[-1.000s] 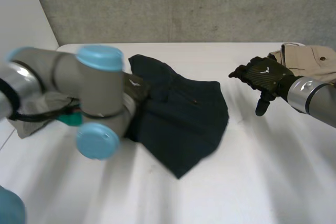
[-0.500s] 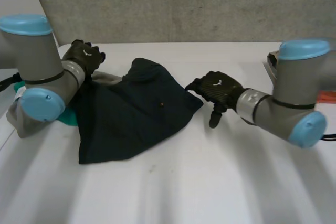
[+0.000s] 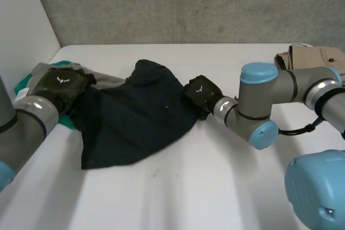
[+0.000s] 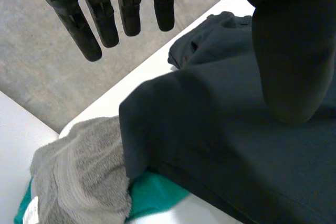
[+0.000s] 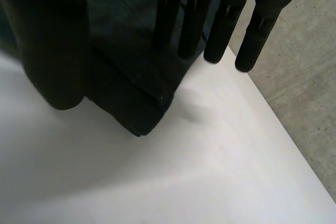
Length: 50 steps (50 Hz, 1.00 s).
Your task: Fold the laundry.
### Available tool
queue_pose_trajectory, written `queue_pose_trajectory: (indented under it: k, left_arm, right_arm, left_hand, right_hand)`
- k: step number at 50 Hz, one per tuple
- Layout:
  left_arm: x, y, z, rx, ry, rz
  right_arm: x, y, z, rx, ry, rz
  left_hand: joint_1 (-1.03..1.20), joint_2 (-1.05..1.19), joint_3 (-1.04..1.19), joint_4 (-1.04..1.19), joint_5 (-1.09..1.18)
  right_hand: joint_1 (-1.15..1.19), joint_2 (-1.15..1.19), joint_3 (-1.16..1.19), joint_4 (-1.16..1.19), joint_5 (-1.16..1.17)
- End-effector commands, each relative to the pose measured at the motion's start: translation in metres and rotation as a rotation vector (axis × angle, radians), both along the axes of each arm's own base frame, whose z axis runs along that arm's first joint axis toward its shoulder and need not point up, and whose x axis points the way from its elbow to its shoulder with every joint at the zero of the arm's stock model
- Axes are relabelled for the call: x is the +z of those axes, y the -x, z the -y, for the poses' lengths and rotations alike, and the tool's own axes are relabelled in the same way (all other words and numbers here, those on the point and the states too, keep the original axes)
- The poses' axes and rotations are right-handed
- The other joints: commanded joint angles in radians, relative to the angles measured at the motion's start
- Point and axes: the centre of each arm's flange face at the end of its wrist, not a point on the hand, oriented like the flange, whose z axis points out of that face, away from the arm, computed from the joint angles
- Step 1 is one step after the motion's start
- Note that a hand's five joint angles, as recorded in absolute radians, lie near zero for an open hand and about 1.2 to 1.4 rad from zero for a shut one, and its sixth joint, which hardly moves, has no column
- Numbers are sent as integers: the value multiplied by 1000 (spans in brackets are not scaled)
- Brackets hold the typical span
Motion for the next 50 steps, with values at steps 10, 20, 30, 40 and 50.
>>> queue_pose_trajectory:
  k: [10, 20, 30, 40, 50]
  left_arm:
    - [-50, -7, -11, -37, -158, 14]
    - [-76, 10, -9, -74, -213, 7]
    - [-85, 39, -19, -167, -244, 12]
    - [-83, 50, -27, -190, -255, -1]
    - [25, 35, -30, -184, -27, -100]
  right_arm:
    - [69, -5, -12, 21, 49, 99]
    - [159, 8, -66, -25, 56, 227]
    - [193, 24, -104, -86, -64, 372]
    - [198, 34, -111, -139, -72, 403]
    - [220, 79, -103, -238, 58, 312]
  left_hand:
    - [102, 107, 111, 105, 102]
    - [20, 25, 29, 23, 20]
    - [-7, -2, 3, -3, -7]
    - [1074, 1079, 1084, 1078, 1074]
    - [1105, 1110, 1115, 1109, 1105]
  right_hand:
    - [801, 801, 805, 801, 804]
    - [801, 801, 805, 801, 804]
    - [801, 801, 805, 801, 804]
    - [801, 801, 805, 801, 804]
    - [801, 801, 805, 801, 804]
